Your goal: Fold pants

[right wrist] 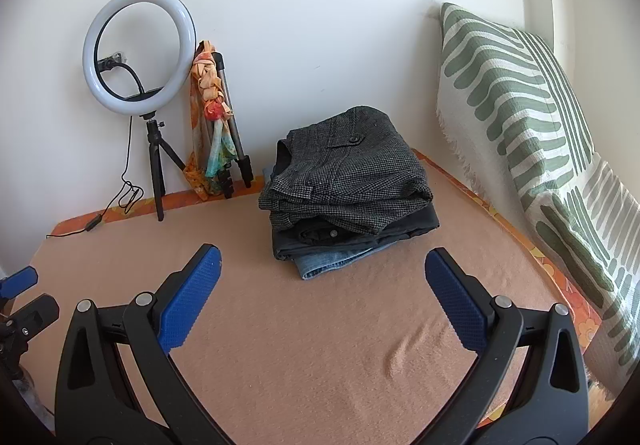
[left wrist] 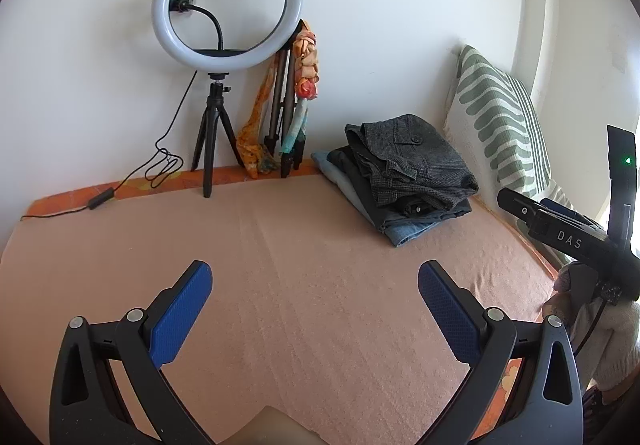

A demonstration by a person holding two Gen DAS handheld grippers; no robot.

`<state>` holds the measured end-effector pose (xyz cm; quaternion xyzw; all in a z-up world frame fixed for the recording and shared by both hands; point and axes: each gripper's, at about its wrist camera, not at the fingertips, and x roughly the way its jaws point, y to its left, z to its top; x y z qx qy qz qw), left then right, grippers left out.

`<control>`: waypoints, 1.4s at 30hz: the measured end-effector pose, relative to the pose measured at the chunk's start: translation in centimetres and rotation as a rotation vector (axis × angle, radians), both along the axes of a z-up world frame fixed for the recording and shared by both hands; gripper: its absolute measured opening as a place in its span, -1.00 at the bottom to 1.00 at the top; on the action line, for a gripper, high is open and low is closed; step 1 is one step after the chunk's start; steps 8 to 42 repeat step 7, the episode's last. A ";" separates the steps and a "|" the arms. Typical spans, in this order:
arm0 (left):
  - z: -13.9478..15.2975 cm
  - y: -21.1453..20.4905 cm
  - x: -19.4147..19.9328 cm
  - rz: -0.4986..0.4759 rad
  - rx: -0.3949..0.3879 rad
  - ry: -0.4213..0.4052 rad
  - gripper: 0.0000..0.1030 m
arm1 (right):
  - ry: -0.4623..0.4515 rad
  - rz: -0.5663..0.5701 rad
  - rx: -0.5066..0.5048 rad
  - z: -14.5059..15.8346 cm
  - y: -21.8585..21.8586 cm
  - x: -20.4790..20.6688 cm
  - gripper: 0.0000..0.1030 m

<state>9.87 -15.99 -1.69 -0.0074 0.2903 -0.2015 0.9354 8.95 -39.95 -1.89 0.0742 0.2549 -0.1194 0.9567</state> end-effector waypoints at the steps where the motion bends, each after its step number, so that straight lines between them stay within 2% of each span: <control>1: 0.0 0.0 0.0 -0.003 0.000 0.000 0.99 | 0.000 0.001 0.000 0.0 0.1 0.0 1.00; 42: 0.1 -0.1 -0.2 -0.017 0.000 -0.007 0.99 | 0.002 0.004 0.005 -0.1 0.1 0.1 1.00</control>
